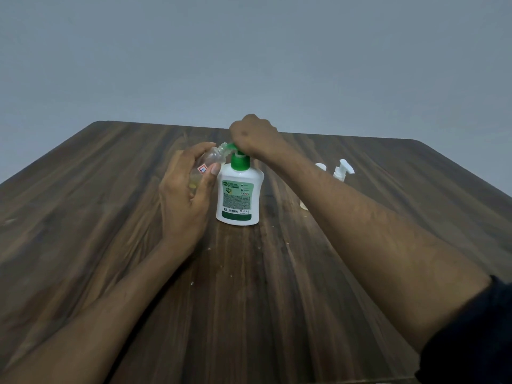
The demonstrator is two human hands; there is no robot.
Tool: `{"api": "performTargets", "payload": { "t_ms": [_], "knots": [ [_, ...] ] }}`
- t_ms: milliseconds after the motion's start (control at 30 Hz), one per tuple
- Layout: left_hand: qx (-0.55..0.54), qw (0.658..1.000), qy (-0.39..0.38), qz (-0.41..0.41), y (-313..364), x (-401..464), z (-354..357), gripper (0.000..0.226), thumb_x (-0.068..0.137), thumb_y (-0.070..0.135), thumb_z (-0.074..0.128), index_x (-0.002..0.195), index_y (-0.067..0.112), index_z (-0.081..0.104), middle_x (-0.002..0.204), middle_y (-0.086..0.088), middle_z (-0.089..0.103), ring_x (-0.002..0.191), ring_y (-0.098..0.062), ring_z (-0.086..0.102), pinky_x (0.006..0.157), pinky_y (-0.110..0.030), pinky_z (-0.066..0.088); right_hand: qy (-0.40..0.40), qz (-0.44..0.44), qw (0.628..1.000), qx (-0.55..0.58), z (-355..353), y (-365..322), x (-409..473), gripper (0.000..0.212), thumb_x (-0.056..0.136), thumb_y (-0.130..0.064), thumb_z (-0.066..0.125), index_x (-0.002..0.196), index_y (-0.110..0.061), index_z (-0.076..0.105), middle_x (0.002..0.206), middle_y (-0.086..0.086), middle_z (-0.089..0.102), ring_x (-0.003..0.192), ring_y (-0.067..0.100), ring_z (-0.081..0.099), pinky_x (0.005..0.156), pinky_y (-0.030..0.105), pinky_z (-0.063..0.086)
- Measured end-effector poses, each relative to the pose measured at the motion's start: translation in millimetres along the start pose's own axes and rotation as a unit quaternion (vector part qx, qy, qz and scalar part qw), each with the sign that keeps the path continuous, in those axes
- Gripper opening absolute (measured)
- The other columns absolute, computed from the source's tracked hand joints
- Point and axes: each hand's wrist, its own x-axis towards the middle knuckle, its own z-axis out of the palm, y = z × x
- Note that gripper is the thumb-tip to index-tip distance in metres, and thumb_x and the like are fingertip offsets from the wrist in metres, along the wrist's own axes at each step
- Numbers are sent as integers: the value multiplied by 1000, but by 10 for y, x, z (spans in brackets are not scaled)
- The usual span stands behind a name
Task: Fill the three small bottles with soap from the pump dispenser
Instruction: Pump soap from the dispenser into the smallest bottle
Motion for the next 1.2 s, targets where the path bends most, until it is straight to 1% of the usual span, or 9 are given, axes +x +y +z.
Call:
{"api": "performTargets", "payload": {
  "t_ms": [100,267,367,433,533,667,800,967,1200],
  "knots": [
    [-3,1000,10,2,10,3,-5,28,107,18,66,134,10,69,123,4,69,112,-2,64,93,-17,47,23,-7,1000,-16,-25,-15,-13,17,90,-24,42,75,-19,39,83,-1,51,77,20,47,89,42,38],
    [-6,1000,3,-2,4,16,-24,30,108,21,65,135,13,72,116,3,70,103,7,61,85,-12,44,12,6,1000,-6,8,-35,-13,17,90,-27,41,75,-20,40,83,1,51,80,24,51,95,43,43],
    [-17,1000,5,-10,-15,26,-34,29,110,21,63,137,15,71,115,0,70,102,-3,65,83,-17,47,25,6,1000,-8,-11,-52,-11,16,91,-24,41,77,-18,41,81,-2,48,76,21,46,92,42,39],
    [-20,999,-23,-9,-33,36,-44,31,110,20,59,139,12,68,120,-2,69,108,-10,65,89,-21,48,11,8,1000,-4,12,-29,-8,17,93,-25,40,77,-18,41,86,0,53,81,24,47,94,43,42],
    [-60,995,-77,-27,-23,11,-70,41,100,15,56,141,10,60,126,-3,67,113,-16,65,94,-30,50,16,7,1000,-22,-17,-25,0,15,92,-25,41,80,-16,45,79,-2,47,80,24,47,96,44,41],
    [-82,990,-96,-58,23,2,-91,43,88,10,55,131,8,54,117,-1,68,99,-11,65,81,-21,47,19,9,1000,-11,-10,-22,12,14,90,-21,42,76,-16,42,78,-1,47,75,22,48,92,42,42],
    [-79,991,-85,-67,-1,1,-121,29,97,18,57,126,10,56,113,1,68,95,-10,64,78,-20,45,19,7,1000,-11,40,-14,5,20,92,-22,42,73,-17,39,77,0,46,78,25,49,79,36,43],
    [-74,993,-75,-54,1,5,-110,27,101,25,61,124,12,59,112,2,70,93,-5,66,76,-15,46,14,18,1000,-15,30,-44,-17,15,89,-27,41,77,-18,42,78,-1,45,91,30,53,99,49,45],
    [-63,996,-57,-21,-24,15,-113,25,102,26,60,121,11,66,109,0,69,95,-15,65,76,-25,48,-4,21,1000,-8,-22,-67,-59,18,91,-24,42,75,-17,41,78,1,48,86,28,51,101,49,44]
  ]
}}
